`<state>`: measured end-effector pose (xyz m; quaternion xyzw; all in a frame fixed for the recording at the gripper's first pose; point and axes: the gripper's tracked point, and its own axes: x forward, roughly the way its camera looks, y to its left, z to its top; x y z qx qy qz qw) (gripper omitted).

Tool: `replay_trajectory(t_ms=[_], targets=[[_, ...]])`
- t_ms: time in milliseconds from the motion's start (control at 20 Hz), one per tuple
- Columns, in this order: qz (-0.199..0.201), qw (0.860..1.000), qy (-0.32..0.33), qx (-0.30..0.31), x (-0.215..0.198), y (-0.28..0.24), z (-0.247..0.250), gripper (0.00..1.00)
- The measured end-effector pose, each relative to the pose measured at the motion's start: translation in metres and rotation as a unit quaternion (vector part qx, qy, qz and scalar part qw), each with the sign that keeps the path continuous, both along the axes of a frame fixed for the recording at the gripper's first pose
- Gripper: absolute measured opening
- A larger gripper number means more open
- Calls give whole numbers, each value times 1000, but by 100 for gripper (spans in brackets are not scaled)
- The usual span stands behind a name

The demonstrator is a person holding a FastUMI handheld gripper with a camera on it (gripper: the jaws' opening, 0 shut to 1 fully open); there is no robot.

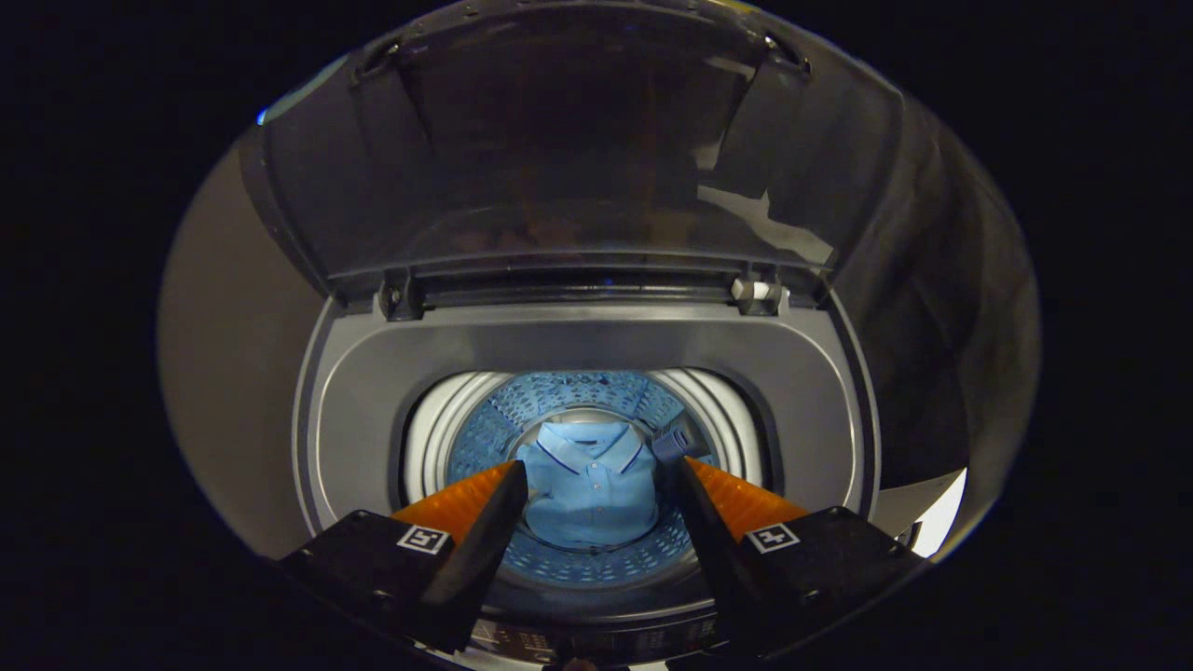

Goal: Put the clothes into the washing machine and then close the washing machine lid.

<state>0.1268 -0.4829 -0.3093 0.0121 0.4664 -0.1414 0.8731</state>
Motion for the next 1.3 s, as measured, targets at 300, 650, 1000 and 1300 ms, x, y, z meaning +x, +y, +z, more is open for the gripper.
replay_trajectory(t_ms=[300,650,1000,1300], targets=[[-2,998,-65,-13,17,3,55,99],[10,991,-125,-42,48,0,130,99],[32,982,-175,-59,61,16,213,99],[47,973,-211,-75,88,24,270,99]])
